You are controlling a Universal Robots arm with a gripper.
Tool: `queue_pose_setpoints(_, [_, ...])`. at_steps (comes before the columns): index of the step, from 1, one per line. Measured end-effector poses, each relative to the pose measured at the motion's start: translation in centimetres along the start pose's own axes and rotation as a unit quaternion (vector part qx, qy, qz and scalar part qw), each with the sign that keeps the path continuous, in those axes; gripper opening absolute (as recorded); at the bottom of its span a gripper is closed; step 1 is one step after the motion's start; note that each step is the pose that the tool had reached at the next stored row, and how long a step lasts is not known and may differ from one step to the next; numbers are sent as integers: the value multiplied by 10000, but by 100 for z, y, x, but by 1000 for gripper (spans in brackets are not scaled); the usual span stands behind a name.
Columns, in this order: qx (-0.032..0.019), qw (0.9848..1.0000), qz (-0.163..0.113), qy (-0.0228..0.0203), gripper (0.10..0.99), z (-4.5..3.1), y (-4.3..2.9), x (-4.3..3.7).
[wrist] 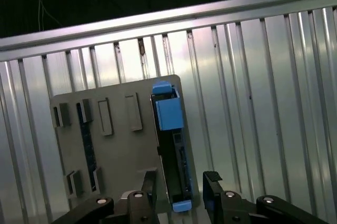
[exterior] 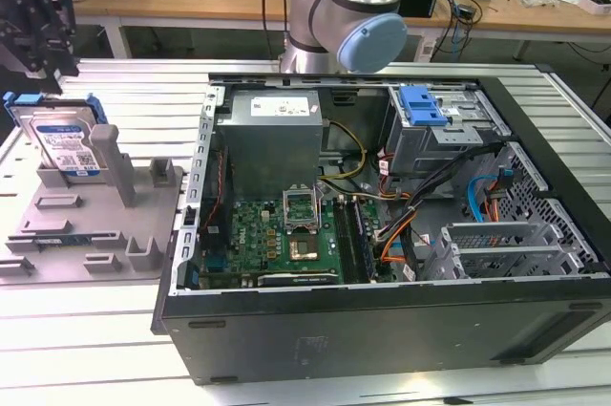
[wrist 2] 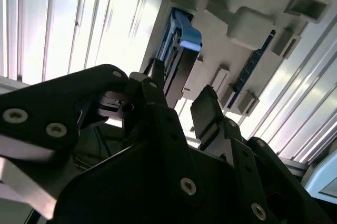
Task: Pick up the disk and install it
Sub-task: 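Pick up the disk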
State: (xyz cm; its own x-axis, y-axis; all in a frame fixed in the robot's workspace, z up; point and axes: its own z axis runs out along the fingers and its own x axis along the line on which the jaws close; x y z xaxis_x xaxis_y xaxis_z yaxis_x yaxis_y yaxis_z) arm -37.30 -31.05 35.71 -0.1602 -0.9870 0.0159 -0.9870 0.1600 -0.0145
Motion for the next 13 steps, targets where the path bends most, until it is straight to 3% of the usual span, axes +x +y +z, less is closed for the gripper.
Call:
queue_pose_setpoints(4, [-12,10000,-68,1,482,17,84,9])
queue_pose_setpoints(7, [-46,9999,-125,6,482,43,136,17])
queue_pose_setpoints(10, [-100,9998,-156,14,482,70,257,36])
queue_pose_setpoints(13, [-130,9995,-275,18,482,108,314,46])
